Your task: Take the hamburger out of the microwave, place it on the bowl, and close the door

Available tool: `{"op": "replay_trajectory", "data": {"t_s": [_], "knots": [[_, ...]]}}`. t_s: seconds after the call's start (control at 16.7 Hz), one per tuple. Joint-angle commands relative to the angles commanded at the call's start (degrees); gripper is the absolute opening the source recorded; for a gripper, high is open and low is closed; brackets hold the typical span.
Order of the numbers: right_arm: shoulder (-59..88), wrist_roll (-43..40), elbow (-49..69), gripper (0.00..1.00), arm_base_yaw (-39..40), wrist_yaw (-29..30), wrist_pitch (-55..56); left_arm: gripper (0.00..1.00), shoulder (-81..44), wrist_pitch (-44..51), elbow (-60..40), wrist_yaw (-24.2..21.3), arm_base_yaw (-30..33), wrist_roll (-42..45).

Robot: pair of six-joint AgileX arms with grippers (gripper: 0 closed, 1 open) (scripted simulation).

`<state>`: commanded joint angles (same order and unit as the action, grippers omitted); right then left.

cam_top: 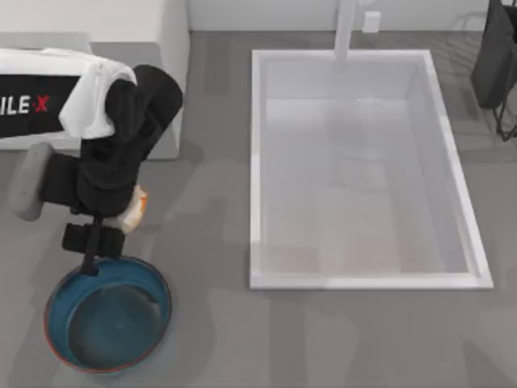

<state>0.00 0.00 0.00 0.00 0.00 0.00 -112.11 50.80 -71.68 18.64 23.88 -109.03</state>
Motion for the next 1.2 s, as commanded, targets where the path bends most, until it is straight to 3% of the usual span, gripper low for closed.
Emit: {"op": "replay_trajectory", "data": {"t_s": [0.3,0.54,0.72,1.2], "knots": [[0.0,0.0,0.0,1.00,0.0,0.0,0.0,0.00,-9.6,24.9,-6.0,8.7,11.9,-31.0],[0.0,0.0,0.0,1.00,0.0,0.0,0.0,0.00,-15.4,38.1,-7.8,13.6,18.4,-45.5],[0.0,0.0,0.0,1.00,0.0,0.0,0.0,0.00,-17.5,42.3,-8.1,15.3,20.6,-50.0],[0.0,0.0,0.0,1.00,0.0,0.0,0.0,0.00,-17.3,41.4,-7.5,16.0,20.1,-49.9]]}}
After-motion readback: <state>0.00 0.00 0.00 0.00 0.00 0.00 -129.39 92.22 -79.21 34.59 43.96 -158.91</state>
